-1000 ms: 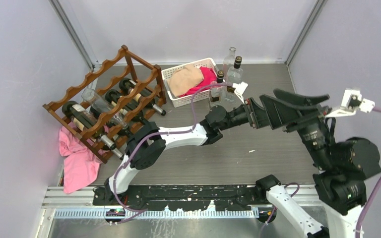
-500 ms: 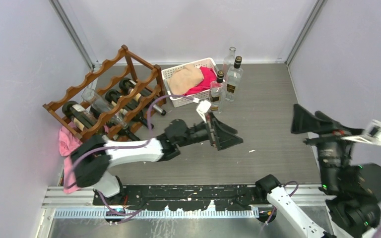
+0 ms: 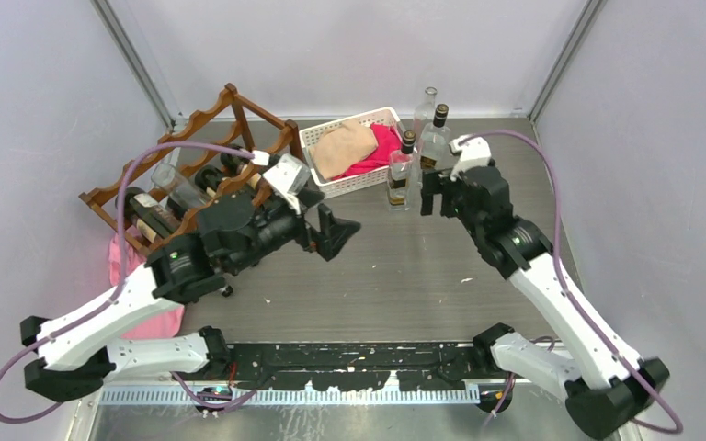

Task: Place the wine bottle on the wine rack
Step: Pick up the wine bottle from the center of the board.

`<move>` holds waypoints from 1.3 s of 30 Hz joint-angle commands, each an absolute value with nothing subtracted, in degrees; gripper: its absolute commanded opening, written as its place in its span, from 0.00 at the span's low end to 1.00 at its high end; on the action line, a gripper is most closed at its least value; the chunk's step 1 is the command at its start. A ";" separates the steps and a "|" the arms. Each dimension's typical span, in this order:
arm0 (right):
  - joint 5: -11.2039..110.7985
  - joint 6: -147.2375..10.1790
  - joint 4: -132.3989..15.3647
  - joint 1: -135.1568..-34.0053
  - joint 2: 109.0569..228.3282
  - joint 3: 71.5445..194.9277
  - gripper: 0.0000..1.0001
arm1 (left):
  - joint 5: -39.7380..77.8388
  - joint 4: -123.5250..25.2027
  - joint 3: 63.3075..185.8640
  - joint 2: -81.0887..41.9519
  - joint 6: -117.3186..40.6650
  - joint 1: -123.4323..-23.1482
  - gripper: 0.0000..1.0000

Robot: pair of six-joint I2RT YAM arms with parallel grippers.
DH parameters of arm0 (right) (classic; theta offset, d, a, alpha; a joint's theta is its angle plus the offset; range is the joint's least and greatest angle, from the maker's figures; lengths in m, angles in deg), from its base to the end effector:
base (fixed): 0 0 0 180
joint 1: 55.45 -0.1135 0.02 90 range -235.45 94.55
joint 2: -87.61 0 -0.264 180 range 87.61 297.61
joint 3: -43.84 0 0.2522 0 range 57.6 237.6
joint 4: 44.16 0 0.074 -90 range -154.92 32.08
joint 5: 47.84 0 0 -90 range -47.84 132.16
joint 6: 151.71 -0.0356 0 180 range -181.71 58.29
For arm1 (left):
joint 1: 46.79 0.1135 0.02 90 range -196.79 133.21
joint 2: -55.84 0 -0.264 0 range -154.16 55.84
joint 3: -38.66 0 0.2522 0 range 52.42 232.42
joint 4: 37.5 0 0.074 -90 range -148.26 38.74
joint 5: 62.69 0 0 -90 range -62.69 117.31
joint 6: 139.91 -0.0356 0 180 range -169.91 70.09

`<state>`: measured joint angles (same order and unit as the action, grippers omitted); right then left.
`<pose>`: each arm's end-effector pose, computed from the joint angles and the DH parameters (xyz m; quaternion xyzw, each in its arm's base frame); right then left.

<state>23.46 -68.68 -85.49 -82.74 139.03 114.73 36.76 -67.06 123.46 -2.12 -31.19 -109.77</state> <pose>0.1769 0.0784 0.3638 -0.0546 0.8206 0.0342 0.5679 0.1024 -0.1880 0.4460 0.2190 0.6895 -0.4048 0.5592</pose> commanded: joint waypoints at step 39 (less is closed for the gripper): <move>26.50 -69.03 -79.73 -81.98 176.19 144.16 0.67 | 43.61 -89.04 118.28 14.29 -38.71 -107.77 1.00</move>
